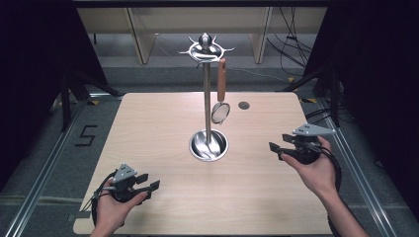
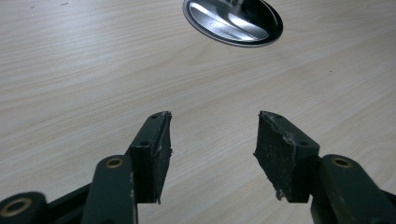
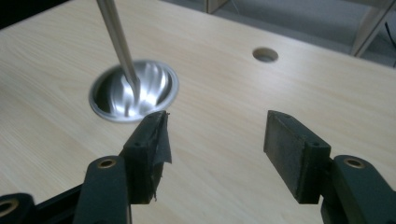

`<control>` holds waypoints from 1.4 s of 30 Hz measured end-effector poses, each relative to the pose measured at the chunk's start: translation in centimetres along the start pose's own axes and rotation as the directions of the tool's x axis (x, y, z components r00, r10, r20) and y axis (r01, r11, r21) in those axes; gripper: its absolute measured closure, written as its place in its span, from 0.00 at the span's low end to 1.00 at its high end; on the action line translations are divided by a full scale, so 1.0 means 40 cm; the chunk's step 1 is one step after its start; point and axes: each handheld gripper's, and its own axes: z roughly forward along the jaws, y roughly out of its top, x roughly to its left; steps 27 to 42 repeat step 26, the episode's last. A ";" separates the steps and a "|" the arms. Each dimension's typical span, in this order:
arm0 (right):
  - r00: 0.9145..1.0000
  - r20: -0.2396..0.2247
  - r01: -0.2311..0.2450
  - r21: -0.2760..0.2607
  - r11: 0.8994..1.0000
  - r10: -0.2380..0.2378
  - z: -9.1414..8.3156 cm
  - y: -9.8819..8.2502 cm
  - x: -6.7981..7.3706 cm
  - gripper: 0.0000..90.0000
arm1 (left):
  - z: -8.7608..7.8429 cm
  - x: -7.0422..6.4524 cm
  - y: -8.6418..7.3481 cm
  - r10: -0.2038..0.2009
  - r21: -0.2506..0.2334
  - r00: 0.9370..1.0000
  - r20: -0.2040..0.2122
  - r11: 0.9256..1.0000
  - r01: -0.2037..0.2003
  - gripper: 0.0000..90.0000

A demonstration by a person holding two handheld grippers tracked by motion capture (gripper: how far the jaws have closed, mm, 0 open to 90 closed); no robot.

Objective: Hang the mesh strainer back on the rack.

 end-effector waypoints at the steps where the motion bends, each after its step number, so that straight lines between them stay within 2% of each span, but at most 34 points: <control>1: 1.000 0.008 -0.006 0.011 1.000 0.006 -0.002 -0.014 -0.009 0.45 | 0.000 0.001 0.000 0.003 0.004 1.000 0.000 1.000 -0.003 0.49; 3: 1.000 0.019 -0.021 0.020 1.000 0.021 -0.004 -0.027 -0.017 0.45 | 0.000 0.001 0.000 0.002 0.005 1.000 -0.002 1.000 -0.002 0.49; 4: 0.998 0.022 -0.067 0.038 0.997 0.066 -0.003 -0.060 -0.032 0.45 | 0.001 0.001 0.000 0.004 0.007 1.000 -0.002 1.000 -0.004 0.49; 5: 0.997 0.021 -0.082 0.064 0.995 0.081 -0.005 -0.069 -0.036 0.45 | 0.001 0.001 0.000 0.004 0.007 1.000 -0.002 1.000 -0.004 0.49; 6: 0.996 0.035 -0.086 0.057 0.995 0.084 -0.002 -0.089 -0.047 0.45 | 0.003 0.001 -0.001 0.002 0.007 1.000 0.002 1.000 -0.002 0.49; 8: 0.993 0.039 -0.115 0.080 0.990 0.112 -0.001 -0.116 -0.060 0.45 | 0.001 0.001 -0.001 0.005 0.018 1.000 -0.002 1.000 -0.005 0.49; 9: 0.995 0.042 -0.097 0.082 0.992 0.094 0.000 -0.125 -0.072 0.45 | 0.002 0.001 -0.001 0.005 0.019 1.000 -0.002 1.000 -0.005 0.49; 10: 0.994 0.046 -0.100 0.092 0.991 0.096 0.001 -0.138 -0.080 0.45 | 0.002 0.001 -0.001 0.005 0.019 1.000 -0.002 1.000 -0.005 0.49; 11: 0.989 0.060 -0.138 0.101 0.985 0.132 0.002 -0.153 -0.080 0.45 | 0.003 0.000 -0.001 0.003 0.019 1.000 0.003 1.000 -0.003 0.49; 12: 0.991 0.060 -0.128 0.108 0.986 0.122 0.005 -0.165 -0.088 0.45 | 0.002 -0.001 -0.001 0.000 0.020 1.000 -0.002 1.000 0.000 0.49; 13: 0.988 0.060 -0.149 0.118 0.982 0.142 0.008 -0.173 -0.090 0.45 | 0.004 0.001 -0.001 0.014 0.016 1.000 0.006 1.000 -0.014 0.49; 14: 0.987 0.064 -0.155 0.122 0.980 0.148 0.012 -0.184 -0.094 0.45 | 0.003 0.000 -0.001 0.008 0.021 1.000 0.004 1.000 -0.009 0.49; 15: 0.989 0.069 -0.136 0.133 0.982 0.128 0.016 -0.194 -0.105 0.45 | 0.004 -0.001 -0.001 0.007 0.021 1.000 0.006 1.000 -0.007 0.49; 16: 0.995 0.069 -0.085 0.135 0.987 0.076 0.020 -0.203 -0.115 0.46 | 0.005 -0.001 -0.001 0.005 0.020 1.000 0.006 1.000 -0.005 0.49; 17: 0.989 0.072 -0.136 0.154 0.979 0.126 0.019 -0.204 -0.110 0.46 | 0.005 -0.002 -0.001 0.006 0.018 1.000 0.004 1.000 -0.006 0.49; 18: 0.991 0.077 -0.117 0.148 0.982 0.106 0.021 -0.208 -0.117 0.46 | 0.005 -0.002 0.000 0.009 0.019 1.000 0.006 1.000 -0.009 0.49; 20: 0.989 0.073 -0.134 0.137 0.982 0.125 0.019 -0.209 -0.118 0.46 | 0.005 -0.001 0.000 0.007 0.020 1.000 0.011 1.000 -0.008 0.49; 21: 0.991 0.079 -0.119 0.140 0.983 0.108 0.020 -0.212 -0.121 0.45 | 0.005 -0.001 0.000 0.008 0.021 1.000 0.011 1.000 -0.008 0.49; 22: 0.989 0.073 -0.136 0.143 0.980 0.127 0.019 -0.211 -0.120 0.46 | 0.006 -0.001 0.000 0.006 0.019 1.000 0.010 1.000 -0.006 0.49; 23: 0.988 0.070 -0.144 0.146 0.979 0.135 0.019 -0.213 -0.118 0.46 | 0.003 0.003 0.001 0.024 0.033 1.000 0.012 0.999 -0.025 0.49; 24: 0.993 0.069 -0.104 0.129 0.986 0.095 0.023 -0.219 -0.124 0.46 | 0.001 0.002 0.002 0.025 0.038 1.000 0.007 0.999 -0.025 0.49; 25: 0.989 0.064 -0.140 0.143 0.980 0.132 0.019 -0.216 -0.118 0.47 | 0.001 0.001 0.002 0.020 0.031 1.000 0.000 0.999 -0.020 0.49; 26: 0.987 0.063 -0.154 0.138 0.978 0.147 0.021 -0.219 -0.112 0.47 | -0.002 0.004 0.003 0.035 0.039 0.999 0.005 0.999 -0.035 0.49; 42: 0.987 0.063 -0.154 0.138 0.978 0.147 0.021 -0.219 -0.112 0.47 | -0.002 0.004 0.003 0.035 0.039 0.999 0.005 0.999 -0.035 0.49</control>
